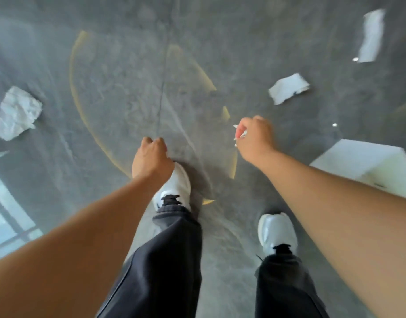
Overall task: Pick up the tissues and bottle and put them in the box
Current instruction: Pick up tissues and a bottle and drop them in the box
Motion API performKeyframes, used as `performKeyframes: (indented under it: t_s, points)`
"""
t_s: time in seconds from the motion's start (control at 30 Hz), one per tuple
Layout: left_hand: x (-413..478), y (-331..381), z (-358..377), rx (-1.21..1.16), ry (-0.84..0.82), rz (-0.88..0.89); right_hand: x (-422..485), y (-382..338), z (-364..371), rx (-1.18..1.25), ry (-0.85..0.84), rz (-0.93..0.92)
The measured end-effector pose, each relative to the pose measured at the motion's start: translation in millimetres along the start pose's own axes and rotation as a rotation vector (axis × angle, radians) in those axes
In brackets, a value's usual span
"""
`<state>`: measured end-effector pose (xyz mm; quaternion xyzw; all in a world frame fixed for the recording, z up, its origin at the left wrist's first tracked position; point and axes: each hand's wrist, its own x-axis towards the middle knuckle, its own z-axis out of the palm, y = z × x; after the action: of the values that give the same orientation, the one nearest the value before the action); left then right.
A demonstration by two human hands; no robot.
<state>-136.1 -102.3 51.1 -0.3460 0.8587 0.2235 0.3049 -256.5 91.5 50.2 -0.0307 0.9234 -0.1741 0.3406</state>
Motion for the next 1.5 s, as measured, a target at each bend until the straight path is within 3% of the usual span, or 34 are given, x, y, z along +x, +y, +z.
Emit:
performKeyframes:
  t_s: [0.27,0.53,0.73,0.97,1.13,1.3,1.5]
  points:
    - [-131,205,24,-0.035,-0.152,0.226,-109,108,-124,0.133,0.092,0.21]
    - [-239,336,77,0.001,-0.235,0.319,-214,230,-163,0.314,0.168,0.393]
    - [-269,360,140,0.027,-0.228,0.345,-238,303,-148,0.549,0.216,0.558]
    - [-257,350,161,0.173,-0.295,0.375,-236,338,-143,0.716,0.081,0.579]
    - [-251,339,112,0.324,-0.233,0.362,-235,335,-163,0.748,0.035,0.63]
    - [-239,354,33,0.476,-0.187,0.332,-224,299,-218,0.703,-0.217,0.555]
    - [-182,363,-23,0.341,-0.103,0.244,-149,244,-276,0.426,-0.136,0.31]
